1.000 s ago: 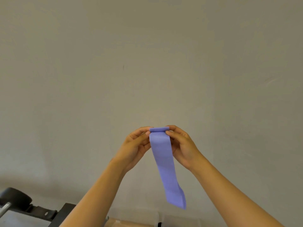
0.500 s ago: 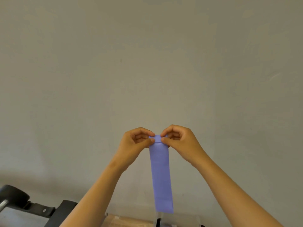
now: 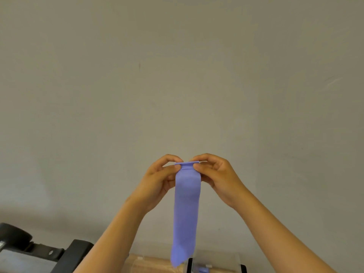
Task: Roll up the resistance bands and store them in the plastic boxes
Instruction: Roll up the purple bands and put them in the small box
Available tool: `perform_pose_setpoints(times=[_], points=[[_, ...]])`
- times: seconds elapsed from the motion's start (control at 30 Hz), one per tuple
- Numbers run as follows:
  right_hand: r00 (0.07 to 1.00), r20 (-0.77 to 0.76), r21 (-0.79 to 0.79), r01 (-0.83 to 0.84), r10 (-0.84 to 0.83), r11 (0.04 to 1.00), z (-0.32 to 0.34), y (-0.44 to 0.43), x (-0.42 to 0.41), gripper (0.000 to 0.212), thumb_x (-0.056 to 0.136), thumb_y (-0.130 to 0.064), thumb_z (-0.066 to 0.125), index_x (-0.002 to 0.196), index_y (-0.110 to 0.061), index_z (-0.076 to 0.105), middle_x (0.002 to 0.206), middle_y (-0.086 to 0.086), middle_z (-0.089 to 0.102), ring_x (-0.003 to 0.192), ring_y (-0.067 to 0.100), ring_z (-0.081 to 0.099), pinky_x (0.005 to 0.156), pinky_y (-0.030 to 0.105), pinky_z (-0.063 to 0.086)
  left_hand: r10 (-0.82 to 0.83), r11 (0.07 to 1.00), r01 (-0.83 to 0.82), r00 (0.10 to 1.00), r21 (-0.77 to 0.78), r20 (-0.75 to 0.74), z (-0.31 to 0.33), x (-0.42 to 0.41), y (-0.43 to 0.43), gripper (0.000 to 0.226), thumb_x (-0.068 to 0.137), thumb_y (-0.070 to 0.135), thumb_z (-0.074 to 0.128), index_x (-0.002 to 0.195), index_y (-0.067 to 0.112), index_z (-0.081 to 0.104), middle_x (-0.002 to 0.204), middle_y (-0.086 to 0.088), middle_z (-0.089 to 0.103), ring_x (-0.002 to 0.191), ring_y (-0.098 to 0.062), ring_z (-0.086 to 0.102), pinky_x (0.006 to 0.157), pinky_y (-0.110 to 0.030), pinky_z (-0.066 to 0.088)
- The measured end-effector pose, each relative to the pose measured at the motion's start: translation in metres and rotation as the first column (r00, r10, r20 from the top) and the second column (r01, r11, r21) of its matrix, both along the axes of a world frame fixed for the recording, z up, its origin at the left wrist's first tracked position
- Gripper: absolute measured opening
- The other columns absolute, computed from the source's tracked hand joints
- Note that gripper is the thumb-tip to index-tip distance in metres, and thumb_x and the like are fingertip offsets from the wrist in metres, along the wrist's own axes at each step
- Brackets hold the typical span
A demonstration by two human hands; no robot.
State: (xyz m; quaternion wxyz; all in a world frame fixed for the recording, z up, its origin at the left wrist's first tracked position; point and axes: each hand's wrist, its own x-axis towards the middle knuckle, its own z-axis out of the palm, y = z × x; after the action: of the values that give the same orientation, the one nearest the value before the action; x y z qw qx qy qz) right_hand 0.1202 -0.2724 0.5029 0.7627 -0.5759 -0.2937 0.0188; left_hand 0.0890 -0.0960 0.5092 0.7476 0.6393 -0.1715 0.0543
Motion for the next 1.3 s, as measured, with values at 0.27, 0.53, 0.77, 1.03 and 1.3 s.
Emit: perform_pose_setpoints(times=[0.27,0.53,0.77,1.03,1.3], points=[[0.96,-0.201,0.231,-0.145,0.193,0.962,-0.001,0.008,-0.007,0.002,0.081,-0.007,0.067,0.08,-0.007,0.065,0.076,0.004,0.066,0.07,0.016,0.063,0.062,0.021,0.051,-0.195,0.921,0.135,0.972,-0.366,-0.132,-0.014,-0.002,-0.014,0.01,0.072,0.022,0.074,0.072,0.018,0.065,0.08,-0.005,0.066,0.068,-0.02,0.064,0.059,-0.028,0.051],[0.975,0.143,-0.264,0.205,-0.172,0.942,-0.002,-0.008,0.0,0.016,0.087,-0.004,0.064,0.092,-0.019,0.07,0.069,0.001,0.069,0.072,0.01,0.065,0.073,0.02,0.051,0.191,0.946,-0.232,0.963,0.226,0.191,-0.011,-0.001,-0.003,0.019,0.088,-0.004,0.062,0.101,0.008,0.065,0.078,-0.016,0.068,0.075,-0.023,0.068,0.071,-0.027,0.054],[0.913,0.349,-0.327,0.328,-0.209,0.886,-0.008,-0.006,-0.002,0.018,0.09,-0.01,0.061,0.081,-0.025,0.061,0.068,0.013,0.063,0.063,0.032,0.055,0.059,0.032,0.044,0.236,0.83,-0.382,0.901,0.407,0.365,-0.013,-0.002,-0.008,0.015,0.091,0.0,0.057,0.088,0.014,0.062,0.081,-0.011,0.069,0.079,-0.035,0.065,0.07,-0.043,0.051],[1.0,-0.002,-0.025,0.024,-0.024,0.999,-0.014,-0.002,-0.018,0.022,0.088,0.005,0.059,0.079,-0.013,0.067,0.075,0.015,0.068,0.07,0.023,0.066,0.065,0.026,0.053,0.002,0.998,-0.007,0.997,-0.064,-0.071,-0.016,-0.016,-0.016,0.004,0.083,0.012,0.06,0.085,0.012,0.063,0.089,-0.016,0.071,0.073,-0.023,0.067,0.061,-0.026,0.052],[0.949,-0.246,0.199,-0.148,0.196,0.969,-0.022,-0.004,-0.024,0.011,0.07,-0.004,0.059,0.069,-0.01,0.068,0.075,0.013,0.063,0.069,0.02,0.063,0.061,0.022,0.051,-0.223,0.925,0.122,0.941,-0.359,-0.253,-0.028,-0.022,-0.022,0.018,0.059,0.018,0.072,0.074,0.013,0.064,0.091,-0.016,0.068,0.065,-0.024,0.063,0.054,-0.028,0.05]])
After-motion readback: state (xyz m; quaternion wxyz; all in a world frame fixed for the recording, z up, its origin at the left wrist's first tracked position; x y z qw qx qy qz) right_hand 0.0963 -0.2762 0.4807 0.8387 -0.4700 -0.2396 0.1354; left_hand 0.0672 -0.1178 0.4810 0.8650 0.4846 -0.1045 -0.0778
